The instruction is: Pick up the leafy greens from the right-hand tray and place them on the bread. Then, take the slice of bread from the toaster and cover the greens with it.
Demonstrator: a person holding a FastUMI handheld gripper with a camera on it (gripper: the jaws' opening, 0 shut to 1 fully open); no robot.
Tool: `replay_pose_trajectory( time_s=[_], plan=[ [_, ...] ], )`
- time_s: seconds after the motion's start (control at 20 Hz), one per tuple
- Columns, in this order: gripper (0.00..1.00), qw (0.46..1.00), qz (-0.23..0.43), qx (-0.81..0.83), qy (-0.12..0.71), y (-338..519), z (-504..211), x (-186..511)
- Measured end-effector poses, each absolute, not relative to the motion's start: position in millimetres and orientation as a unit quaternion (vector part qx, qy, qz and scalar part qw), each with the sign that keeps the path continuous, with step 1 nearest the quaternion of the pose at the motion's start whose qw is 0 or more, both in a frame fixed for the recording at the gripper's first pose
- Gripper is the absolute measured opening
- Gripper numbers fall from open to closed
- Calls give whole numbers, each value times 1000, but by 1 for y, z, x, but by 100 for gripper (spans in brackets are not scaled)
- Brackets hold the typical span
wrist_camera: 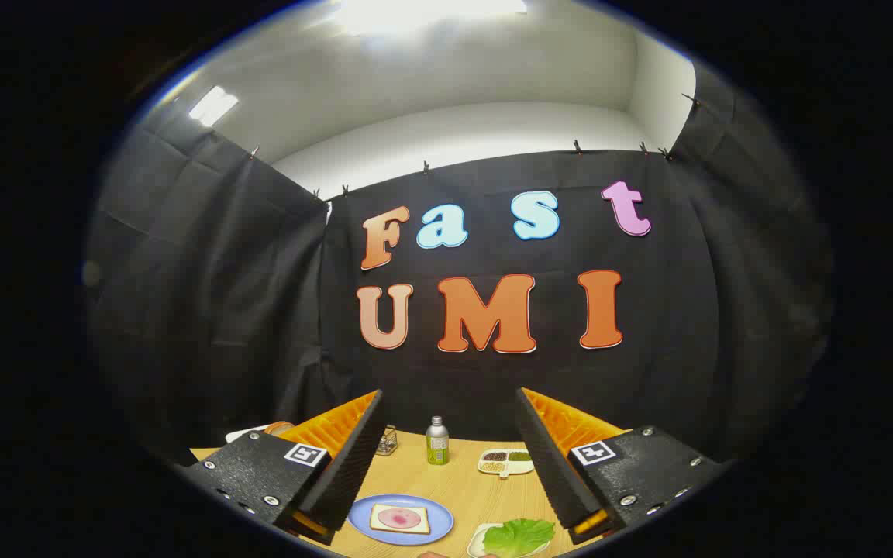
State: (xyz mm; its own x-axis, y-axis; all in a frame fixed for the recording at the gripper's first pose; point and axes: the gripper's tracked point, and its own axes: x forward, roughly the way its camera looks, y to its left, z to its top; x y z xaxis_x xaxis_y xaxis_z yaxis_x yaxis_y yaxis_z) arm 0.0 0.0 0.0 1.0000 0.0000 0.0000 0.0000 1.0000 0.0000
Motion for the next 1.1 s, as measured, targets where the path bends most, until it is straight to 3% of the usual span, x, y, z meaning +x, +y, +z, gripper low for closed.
replay_pose_trajectory(
  time_s=[1.1],
  plan=[
    [99, 1000, 6, -11, -5, 8, 2, 4]
  ],
)
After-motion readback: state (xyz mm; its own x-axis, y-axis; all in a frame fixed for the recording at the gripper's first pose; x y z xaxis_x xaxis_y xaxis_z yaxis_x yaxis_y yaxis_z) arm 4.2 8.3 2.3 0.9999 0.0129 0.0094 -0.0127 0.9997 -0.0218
